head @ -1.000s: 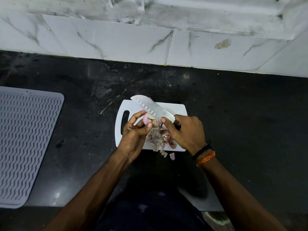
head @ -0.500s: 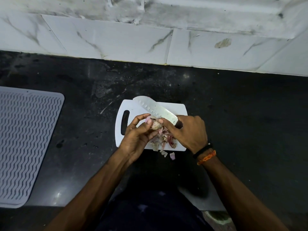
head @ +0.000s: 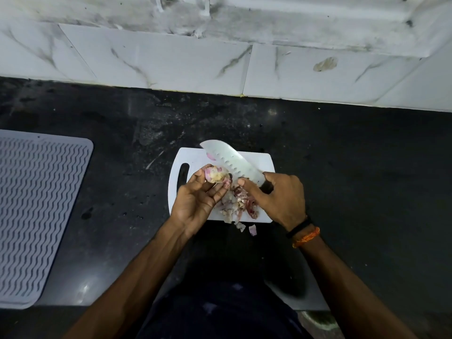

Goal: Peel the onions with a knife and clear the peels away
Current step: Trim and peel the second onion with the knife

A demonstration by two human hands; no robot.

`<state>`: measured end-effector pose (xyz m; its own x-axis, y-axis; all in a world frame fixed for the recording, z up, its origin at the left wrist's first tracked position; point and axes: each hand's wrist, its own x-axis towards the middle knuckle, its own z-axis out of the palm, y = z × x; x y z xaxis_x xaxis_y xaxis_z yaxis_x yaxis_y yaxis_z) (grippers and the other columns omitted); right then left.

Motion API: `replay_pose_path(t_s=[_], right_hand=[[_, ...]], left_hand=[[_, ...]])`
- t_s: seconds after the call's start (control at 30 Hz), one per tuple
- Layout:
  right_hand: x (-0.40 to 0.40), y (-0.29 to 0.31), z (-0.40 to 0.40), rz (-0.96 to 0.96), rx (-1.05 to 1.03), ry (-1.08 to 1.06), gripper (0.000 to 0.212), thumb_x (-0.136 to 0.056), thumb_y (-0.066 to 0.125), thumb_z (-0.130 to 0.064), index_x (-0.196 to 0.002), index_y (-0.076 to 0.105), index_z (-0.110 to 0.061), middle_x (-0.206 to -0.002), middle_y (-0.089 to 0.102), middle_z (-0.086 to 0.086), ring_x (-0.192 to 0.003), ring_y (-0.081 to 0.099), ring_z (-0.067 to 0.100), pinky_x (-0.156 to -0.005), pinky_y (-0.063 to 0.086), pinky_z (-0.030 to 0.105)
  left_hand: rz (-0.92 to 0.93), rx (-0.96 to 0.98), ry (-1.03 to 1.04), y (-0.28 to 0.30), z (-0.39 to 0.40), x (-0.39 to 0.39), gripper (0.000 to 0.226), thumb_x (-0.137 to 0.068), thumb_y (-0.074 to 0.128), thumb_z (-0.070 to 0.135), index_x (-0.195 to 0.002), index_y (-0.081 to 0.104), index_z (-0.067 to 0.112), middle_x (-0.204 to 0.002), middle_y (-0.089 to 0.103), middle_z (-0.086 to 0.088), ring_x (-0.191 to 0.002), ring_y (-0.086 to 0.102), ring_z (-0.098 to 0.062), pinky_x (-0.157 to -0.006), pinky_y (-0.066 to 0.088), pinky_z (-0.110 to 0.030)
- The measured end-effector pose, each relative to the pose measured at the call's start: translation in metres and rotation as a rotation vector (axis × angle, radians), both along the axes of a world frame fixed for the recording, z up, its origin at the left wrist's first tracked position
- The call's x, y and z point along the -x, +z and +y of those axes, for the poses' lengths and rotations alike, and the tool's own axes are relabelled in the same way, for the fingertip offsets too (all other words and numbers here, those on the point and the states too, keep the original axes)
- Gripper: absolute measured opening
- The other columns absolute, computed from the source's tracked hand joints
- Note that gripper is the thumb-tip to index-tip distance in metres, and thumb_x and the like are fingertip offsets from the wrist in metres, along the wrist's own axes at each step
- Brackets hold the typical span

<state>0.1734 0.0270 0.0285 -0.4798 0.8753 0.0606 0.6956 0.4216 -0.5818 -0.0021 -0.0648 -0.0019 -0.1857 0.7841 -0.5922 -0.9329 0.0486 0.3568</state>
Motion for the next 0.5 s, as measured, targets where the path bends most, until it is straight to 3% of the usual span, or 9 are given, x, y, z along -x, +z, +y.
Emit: replay_pose_path(t_s=[0.07, 0.13, 0.23, 0.37, 0.5], right_hand=[[-0.003, -0.001, 0.003, 0.014, 0.062, -0.046, 0.053, -0.08, 0.069, -0.065, -0.048, 0.042, -0.032, -0.041, 0.043, -0.013, -0.042, 0.049, 0.005, -0.045, 0.028, 0.02], [-0.004, -0.004, 0.005, -0.004, 0.102, -0.054, 0.052, -0.08, 0.075, -0.057, -0.049, 0.041, -0.033, -0.043, 0.044, -0.017, -0.044, 0.049, 0.003, -0.05, 0.029, 0.02], [0.001, -0.006, 0.005, -0.018, 0.14, -0.037, 0.046, -0.083, 0.069, -0.059, -0.056, 0.054, -0.026, -0.052, 0.052, -0.018, -0.052, 0.054, 0.004, -0.054, 0.038, 0.027], [0.009, -0.008, 0.0, 0.034, 0.163, -0.042, 0.063, -0.083, 0.052, -0.075, -0.061, 0.056, -0.017, -0.057, 0.056, -0.011, -0.052, 0.055, 0.009, -0.054, 0.043, 0.031], [0.02, -0.006, -0.009, 0.114, 0.205, -0.066, 0.052, -0.082, 0.054, -0.075, -0.057, 0.045, -0.03, -0.059, 0.053, -0.01, -0.054, 0.051, 0.006, -0.055, 0.034, 0.023]], left_hand=[[-0.056, -0.013, 0.015, 0.001, 0.0, 0.0, 0.047, -0.099, 0.052, 0.02, -0.139, 0.049, -0.003, -0.138, 0.057, -0.028, -0.124, 0.061, -0.038, -0.102, 0.052, -0.046], [-0.103, -0.023, 0.027, 0.003, 0.002, -0.001, 0.047, -0.104, 0.047, 0.02, -0.142, 0.045, -0.006, -0.139, 0.055, -0.031, -0.129, 0.056, -0.041, -0.101, 0.053, -0.045], [-0.2, -0.037, 0.035, 0.008, 0.003, -0.004, 0.037, -0.104, 0.045, 0.018, -0.125, 0.059, -0.01, -0.133, 0.057, -0.034, -0.126, 0.057, -0.045, -0.102, 0.051, -0.046], [-0.223, -0.035, 0.053, 0.011, 0.002, -0.01, 0.047, -0.108, 0.039, 0.018, -0.093, 0.078, -0.003, -0.122, 0.065, -0.032, -0.116, 0.065, -0.04, -0.098, 0.054, -0.046], [-0.224, -0.054, 0.07, 0.009, 0.002, -0.015, 0.045, -0.108, 0.038, 0.018, -0.101, 0.076, -0.004, -0.126, 0.064, -0.03, -0.11, 0.069, -0.036, -0.098, 0.053, -0.046]])
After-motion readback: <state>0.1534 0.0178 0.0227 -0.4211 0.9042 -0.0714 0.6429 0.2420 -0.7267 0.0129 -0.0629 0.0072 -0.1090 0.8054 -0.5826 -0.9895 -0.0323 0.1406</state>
